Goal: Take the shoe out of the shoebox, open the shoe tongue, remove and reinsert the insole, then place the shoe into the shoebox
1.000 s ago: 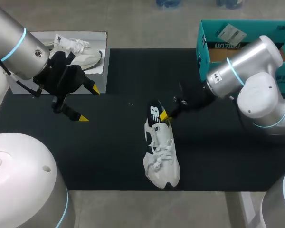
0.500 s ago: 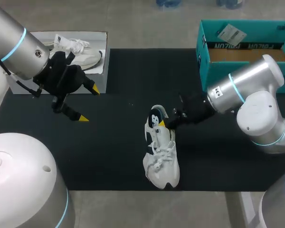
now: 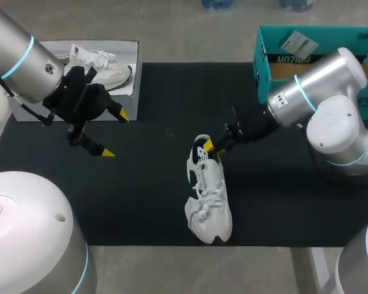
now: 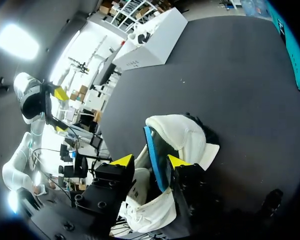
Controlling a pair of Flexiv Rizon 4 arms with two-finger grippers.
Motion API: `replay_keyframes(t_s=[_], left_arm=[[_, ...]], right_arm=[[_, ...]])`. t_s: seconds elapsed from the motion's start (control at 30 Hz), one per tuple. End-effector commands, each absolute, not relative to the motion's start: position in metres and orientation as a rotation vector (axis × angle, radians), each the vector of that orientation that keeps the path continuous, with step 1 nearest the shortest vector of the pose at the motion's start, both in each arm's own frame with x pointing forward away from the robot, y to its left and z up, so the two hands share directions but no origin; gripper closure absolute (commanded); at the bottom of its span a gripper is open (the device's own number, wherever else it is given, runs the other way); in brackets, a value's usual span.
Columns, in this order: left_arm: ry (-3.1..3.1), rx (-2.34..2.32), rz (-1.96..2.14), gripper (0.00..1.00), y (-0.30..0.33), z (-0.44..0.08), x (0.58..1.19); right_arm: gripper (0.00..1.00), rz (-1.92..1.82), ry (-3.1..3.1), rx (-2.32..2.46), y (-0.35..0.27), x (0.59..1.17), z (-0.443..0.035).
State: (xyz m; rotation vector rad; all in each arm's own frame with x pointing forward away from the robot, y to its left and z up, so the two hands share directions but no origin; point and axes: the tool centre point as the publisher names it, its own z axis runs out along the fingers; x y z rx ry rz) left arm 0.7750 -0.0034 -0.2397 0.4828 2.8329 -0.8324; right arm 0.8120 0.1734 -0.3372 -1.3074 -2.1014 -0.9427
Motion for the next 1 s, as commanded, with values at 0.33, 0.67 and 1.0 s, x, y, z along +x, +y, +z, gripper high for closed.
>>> replay_keyframes(t_s=[0.33,0.67,1.0], left_arm=[[2.834,0.482,-0.828,0.0,-0.003,-0.24,0.775],[2.834,0.482,-0.828,0.0,-0.003,-0.24,0.775],[2.834,0.482,-0.828,0.0,-0.003,-0.24,0.775]], right_arm=[[1.0,-0.919,-2.098,-1.308,0.175,0.809,-0.343],[1.0,-0.916,-2.022,-1.321,0.185,0.784,-0.364],[0.45,-0.917,-2.026,-1.331,0.19,0.786,-0.359]])
